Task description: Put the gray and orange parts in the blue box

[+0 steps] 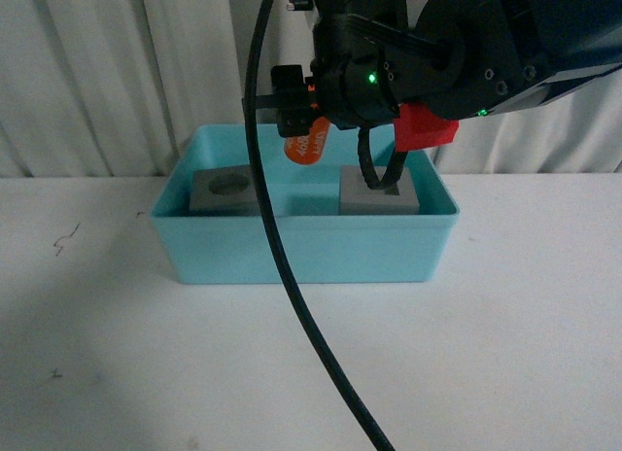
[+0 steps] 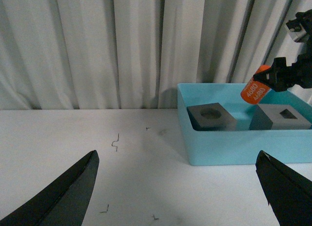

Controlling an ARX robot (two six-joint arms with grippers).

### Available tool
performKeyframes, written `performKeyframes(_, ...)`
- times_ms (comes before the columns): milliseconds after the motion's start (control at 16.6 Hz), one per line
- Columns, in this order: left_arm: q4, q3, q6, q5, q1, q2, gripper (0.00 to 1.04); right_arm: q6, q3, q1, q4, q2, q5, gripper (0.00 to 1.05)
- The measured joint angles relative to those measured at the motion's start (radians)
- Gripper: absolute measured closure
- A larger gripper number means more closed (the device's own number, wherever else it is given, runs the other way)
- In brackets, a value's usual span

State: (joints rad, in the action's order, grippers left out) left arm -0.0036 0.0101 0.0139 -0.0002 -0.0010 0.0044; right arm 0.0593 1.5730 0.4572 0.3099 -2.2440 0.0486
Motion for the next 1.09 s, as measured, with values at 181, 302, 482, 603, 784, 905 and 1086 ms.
performKeyframes(181, 0.0, 0.0, 0.0, 0.0, 0.0, 0.0, 0.07, 0.002, 0.011, 0.002, -0.019, -0.03, 0.013, 0.57)
performKeyframes(302, 0.0, 0.0, 0.0, 0.0, 0.0, 0.0, 0.07, 0.013, 0.021, 0.007, -0.034, -0.067, 0.021, 0.57)
performKeyframes(482, 0.0, 0.0, 0.0, 0.0, 0.0, 0.0, 0.07, 0.04, 0.068, 0.02, -0.071, -0.119, 0.027, 0.57)
performKeyframes(603, 0.0, 0.0, 0.0, 0.0, 0.0, 0.0, 0.07, 0.046, 0.079, 0.022, -0.079, -0.132, 0.029, 0.57)
performKeyframes(784, 0.0, 0.0, 0.0, 0.0, 0.0, 0.0, 0.07, 0.056, 0.083, 0.029, -0.089, -0.144, 0.031, 0.57)
performKeyframes(905, 0.0, 0.0, 0.0, 0.0, 0.0, 0.0, 0.07, 0.058, 0.085, 0.034, -0.099, -0.146, 0.031, 0.57)
performKeyframes(1086, 0.0, 0.0, 0.0, 0.0, 0.0, 0.0, 0.07, 0.058, 0.085, 0.034, -0.101, -0.146, 0.031, 0.57)
